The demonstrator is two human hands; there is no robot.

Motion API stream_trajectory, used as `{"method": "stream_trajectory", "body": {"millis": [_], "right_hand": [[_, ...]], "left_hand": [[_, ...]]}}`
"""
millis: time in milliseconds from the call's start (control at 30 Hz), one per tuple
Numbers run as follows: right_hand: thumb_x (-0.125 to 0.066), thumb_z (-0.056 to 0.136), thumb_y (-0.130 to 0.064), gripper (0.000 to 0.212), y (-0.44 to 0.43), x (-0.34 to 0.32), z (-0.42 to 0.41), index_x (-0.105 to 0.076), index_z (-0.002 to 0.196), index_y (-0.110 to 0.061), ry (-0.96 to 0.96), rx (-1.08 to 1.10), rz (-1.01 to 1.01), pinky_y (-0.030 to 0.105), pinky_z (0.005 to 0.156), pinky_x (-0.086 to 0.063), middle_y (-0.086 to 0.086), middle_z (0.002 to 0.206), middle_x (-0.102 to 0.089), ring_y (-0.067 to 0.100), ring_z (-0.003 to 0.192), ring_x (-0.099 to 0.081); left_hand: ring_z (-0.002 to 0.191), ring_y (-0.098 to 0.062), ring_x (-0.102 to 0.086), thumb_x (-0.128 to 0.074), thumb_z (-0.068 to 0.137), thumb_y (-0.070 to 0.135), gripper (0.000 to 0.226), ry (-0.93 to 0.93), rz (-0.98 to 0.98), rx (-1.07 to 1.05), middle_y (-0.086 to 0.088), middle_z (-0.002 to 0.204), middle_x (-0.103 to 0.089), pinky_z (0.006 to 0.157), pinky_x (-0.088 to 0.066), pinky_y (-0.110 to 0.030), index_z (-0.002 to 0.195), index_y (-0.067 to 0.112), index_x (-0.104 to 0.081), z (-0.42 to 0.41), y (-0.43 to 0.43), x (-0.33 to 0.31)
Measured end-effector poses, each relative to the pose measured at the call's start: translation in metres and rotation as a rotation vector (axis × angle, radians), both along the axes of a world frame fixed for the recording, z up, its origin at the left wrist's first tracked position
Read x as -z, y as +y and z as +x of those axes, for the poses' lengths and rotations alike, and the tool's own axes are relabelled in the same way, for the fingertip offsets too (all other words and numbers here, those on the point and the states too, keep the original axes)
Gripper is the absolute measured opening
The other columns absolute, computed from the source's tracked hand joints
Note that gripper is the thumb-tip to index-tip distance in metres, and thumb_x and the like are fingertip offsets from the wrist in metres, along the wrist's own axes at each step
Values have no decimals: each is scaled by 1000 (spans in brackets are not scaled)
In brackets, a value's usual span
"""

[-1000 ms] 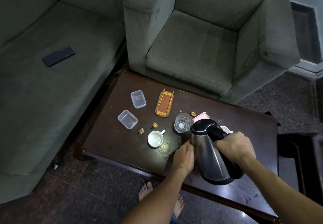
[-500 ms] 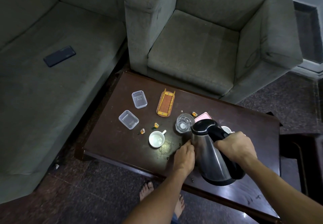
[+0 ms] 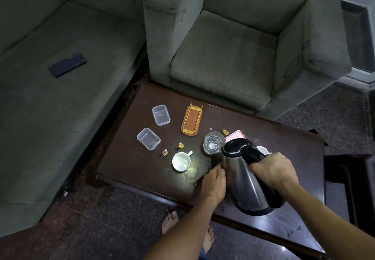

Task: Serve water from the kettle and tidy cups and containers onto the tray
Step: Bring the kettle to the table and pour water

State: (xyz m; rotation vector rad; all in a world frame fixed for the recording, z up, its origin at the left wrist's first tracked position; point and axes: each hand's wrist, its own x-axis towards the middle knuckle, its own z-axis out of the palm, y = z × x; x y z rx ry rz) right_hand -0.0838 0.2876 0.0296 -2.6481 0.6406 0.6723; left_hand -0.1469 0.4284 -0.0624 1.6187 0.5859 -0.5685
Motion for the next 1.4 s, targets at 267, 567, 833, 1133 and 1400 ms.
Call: {"method": "stream_trajectory", "body": {"millis": [267, 567, 833, 1133, 1400], "right_hand": [[-70, 63, -36, 23, -1, -2, 1, -66, 69, -14, 4, 20, 6, 29, 55, -54, 3, 62, -67, 25, 60, -66], [-69, 64, -37, 22, -1, -4, 2, -65, 68, -15, 0, -2, 8, 36, 62, -60, 3, 61, -67, 26, 62, -66], [-70, 63, -38, 24, -2, -2, 2, -65, 67, -14, 1, 3, 10, 33, 59, -57, 3, 61, -67, 26, 61, -66], [-68, 61, -38, 25, -3, -1, 4, -66, 67, -14, 8, -5, 1, 31, 57, -55, 3, 60, -66, 25, 60, -65], [-66, 60, -39, 26, -2, -1, 5, -64, 66, -15, 10, -13, 1, 33, 58, -58, 3, 59, -67, 26, 59, -66]], "left_hand": [[114, -45, -61, -31, 80, 33, 50, 5, -17, 6, -20, 118, -70, 99, -53, -53, 111, 20, -68, 2, -3, 1], [116, -43, -59, -35, 97, 23, 37, 14, 50, 53, -18, 122, -70, 102, -49, -47, 115, 18, -67, 3, -1, -1], [115, -41, -61, -35, 101, 18, 34, 21, 80, 87, -18, 122, -70, 102, -48, -48, 111, 17, -67, 6, 2, -3], [114, -42, -61, -33, 98, 22, 36, 12, 78, 90, -19, 121, -70, 101, -49, -49, 108, 15, -66, 6, 2, -3], [117, -41, -60, -30, 97, 28, 44, 4, 104, 108, -19, 125, -69, 104, -48, -48, 115, 15, -67, 7, 3, -1]]}}
